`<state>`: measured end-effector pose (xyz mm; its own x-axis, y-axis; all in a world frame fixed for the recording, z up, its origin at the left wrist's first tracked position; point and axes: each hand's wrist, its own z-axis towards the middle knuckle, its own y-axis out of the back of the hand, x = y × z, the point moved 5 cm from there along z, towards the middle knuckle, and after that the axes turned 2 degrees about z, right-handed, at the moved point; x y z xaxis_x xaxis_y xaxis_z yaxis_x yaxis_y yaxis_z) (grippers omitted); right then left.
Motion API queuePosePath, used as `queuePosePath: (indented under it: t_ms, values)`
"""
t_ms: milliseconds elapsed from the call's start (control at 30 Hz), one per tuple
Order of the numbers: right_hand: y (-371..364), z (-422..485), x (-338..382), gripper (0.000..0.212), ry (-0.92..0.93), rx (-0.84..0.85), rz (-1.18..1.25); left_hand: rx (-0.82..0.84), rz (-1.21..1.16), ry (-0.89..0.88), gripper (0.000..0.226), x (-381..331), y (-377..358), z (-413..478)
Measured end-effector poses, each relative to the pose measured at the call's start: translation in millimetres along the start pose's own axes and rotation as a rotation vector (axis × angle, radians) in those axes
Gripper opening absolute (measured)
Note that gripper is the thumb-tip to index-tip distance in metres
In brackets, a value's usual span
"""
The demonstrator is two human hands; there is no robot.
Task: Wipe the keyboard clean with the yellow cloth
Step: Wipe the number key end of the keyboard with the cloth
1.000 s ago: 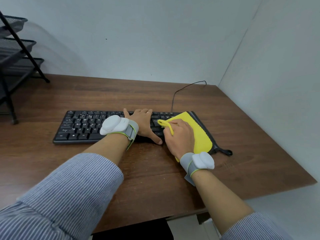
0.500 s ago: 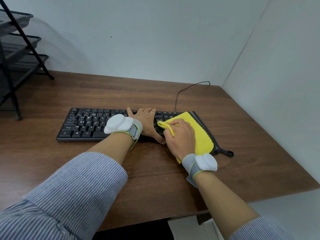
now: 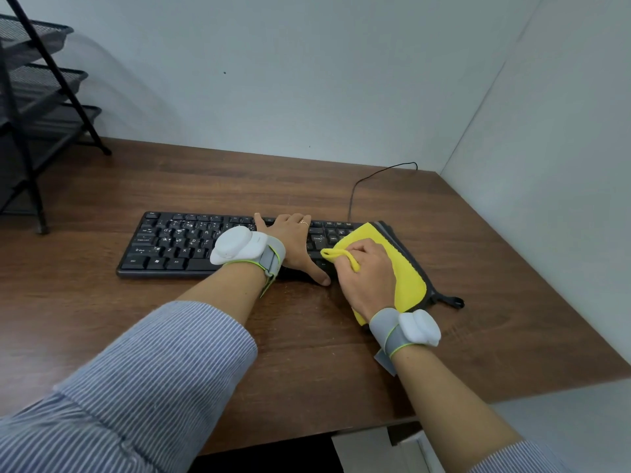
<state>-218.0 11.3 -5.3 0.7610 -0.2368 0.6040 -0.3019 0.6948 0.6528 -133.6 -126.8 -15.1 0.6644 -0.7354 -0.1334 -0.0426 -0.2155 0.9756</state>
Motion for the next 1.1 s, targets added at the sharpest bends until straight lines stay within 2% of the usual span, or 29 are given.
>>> queuePosePath:
  t_ms: [100,233,333,433,500,633,700,833,967,1100]
  values:
    - [3.0,2.1,-2.4,0.020,-0.066,-0.024,0.019,0.013,-0.009,0.002,0.142,0.0,0.5,-0.8]
    - [-2.8,0.0,5.4,0.018,0.055,0.054,-0.032,0.013,-0.001,-0.001,0.142,-0.6,2.0,-1.2]
    - [1.5,1.1,-3.3,0.021,-0.051,0.007,0.054,0.021,-0.009,0.002,0.142,-0.1,1.1,-0.6]
    - [3.8,7.3,-7.3,0.034,-0.207,-0.126,0.202,0.026,-0.018,0.002,0.142,-0.4,0.8,-0.4]
    - [-0.3,15.1,-1.7,0.037,-0.259,-0.157,0.252,0.020,-0.020,0.004,0.142,0.1,1.0,-0.2]
    - [-25.5,25.0,10.6,0.024,-0.018,0.072,-0.129,-0.002,-0.006,-0.012,0.140,0.2,1.1,0.9]
    - [-29.2,27.2,9.4,0.028,0.046,0.088,-0.221,0.002,-0.004,-0.015,0.140,-0.7,-0.3,0.9]
    - [-30.7,37.8,6.8,0.028,0.032,0.105,-0.241,0.003,-0.015,-0.017,0.140,-0.3,0.7,1.4]
    - [-25.5,24.0,8.0,0.029,0.079,0.016,-0.175,0.001,-0.020,-0.017,0.141,0.4,-0.8,1.5]
    - [-31.9,35.3,10.8,0.027,0.075,0.089,-0.220,-0.006,-0.030,-0.010,0.141,0.2,-0.8,1.1]
